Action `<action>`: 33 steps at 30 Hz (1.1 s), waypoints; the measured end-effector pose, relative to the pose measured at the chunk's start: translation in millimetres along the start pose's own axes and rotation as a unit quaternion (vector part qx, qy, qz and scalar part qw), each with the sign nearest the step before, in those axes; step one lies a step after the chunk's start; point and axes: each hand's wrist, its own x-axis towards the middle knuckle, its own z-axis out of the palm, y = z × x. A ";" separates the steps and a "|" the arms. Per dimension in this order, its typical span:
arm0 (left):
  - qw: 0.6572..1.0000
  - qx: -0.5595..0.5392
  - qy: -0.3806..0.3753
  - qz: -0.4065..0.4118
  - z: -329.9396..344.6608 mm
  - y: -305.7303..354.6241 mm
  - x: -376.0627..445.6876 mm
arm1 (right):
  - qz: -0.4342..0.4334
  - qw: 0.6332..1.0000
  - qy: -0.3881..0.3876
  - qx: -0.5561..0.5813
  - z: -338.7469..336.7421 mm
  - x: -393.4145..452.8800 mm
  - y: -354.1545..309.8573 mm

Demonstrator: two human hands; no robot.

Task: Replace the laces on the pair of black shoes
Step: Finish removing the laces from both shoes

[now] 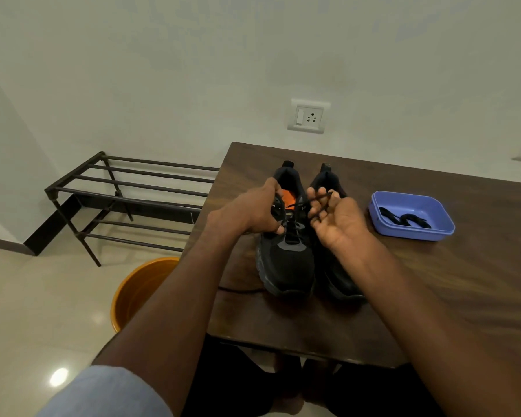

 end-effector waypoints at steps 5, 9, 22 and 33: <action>1.000 -0.001 0.000 0.009 -1.0 2.7 -1.8 | -0.008 0.996 -0.002 0.088 1.4 12.7 6.8; 0.999 0.021 0.008 0.028 -3.9 5.2 -3.7 | -0.018 0.995 -0.004 0.094 -1.2 17.0 6.1; 0.992 0.043 0.090 0.073 -6.0 5.9 -3.6 | -0.119 0.914 0.009 -0.387 -5.8 -7.4 -50.8; 0.992 0.014 0.119 0.031 15.7 24.6 -1.1 | -0.108 0.446 -0.196 -0.867 -20.2 -41.6 -57.2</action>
